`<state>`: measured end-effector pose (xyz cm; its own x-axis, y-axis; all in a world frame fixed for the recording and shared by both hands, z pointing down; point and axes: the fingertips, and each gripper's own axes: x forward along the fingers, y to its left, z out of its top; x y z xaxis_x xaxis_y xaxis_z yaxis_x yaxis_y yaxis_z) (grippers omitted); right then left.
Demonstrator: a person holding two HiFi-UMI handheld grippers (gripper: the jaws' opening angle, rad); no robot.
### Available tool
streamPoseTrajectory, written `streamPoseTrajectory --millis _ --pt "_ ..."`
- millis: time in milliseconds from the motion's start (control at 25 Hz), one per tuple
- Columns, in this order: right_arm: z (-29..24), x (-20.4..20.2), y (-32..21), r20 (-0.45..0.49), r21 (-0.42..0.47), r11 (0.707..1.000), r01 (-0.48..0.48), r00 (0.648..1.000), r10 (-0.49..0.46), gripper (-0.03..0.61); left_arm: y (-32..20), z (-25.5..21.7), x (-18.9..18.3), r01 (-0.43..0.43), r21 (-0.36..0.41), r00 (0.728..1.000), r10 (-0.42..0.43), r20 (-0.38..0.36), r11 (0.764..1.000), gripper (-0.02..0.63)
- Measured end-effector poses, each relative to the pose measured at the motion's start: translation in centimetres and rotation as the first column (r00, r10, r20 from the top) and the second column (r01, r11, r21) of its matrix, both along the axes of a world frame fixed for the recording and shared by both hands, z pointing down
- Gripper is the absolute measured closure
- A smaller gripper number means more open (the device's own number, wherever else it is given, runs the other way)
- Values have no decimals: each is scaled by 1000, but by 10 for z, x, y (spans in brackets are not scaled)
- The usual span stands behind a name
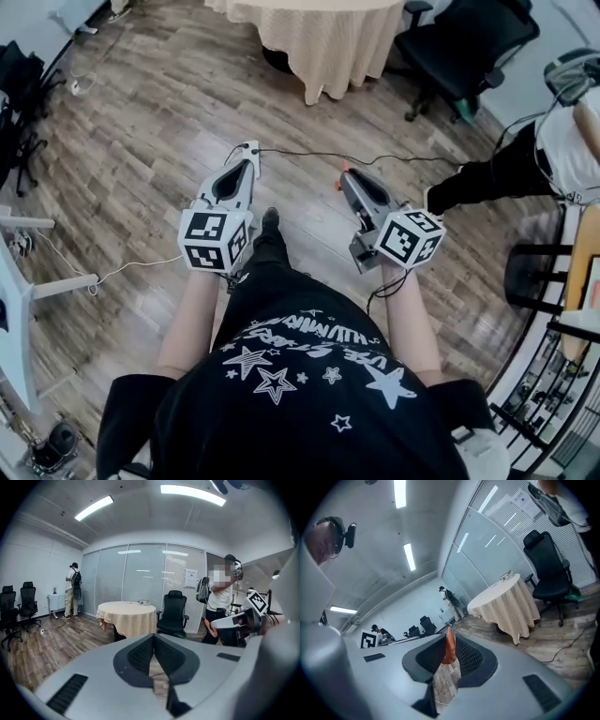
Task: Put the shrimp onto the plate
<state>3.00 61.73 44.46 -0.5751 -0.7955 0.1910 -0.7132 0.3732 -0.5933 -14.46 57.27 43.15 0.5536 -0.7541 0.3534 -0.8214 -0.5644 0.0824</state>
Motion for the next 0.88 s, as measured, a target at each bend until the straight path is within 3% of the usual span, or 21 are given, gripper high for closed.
streamPoseTrajectory --millis 280,600,880 --pt "5 -1 -88 -18 -37 999 -22 1000 21 508 -96 5 0 -32 -15 999 31 -27 999 604" --pt "-12 -44 -200 -5 -26 1000 -6 1000 6 508 -198 1 -17 -82 -34 996 81 -26 996 604" --pt "-7 -38 -250 4 -46 994 -100 995 100 508 -258 5 -39 -95 -45 995 94 -32 994 604"
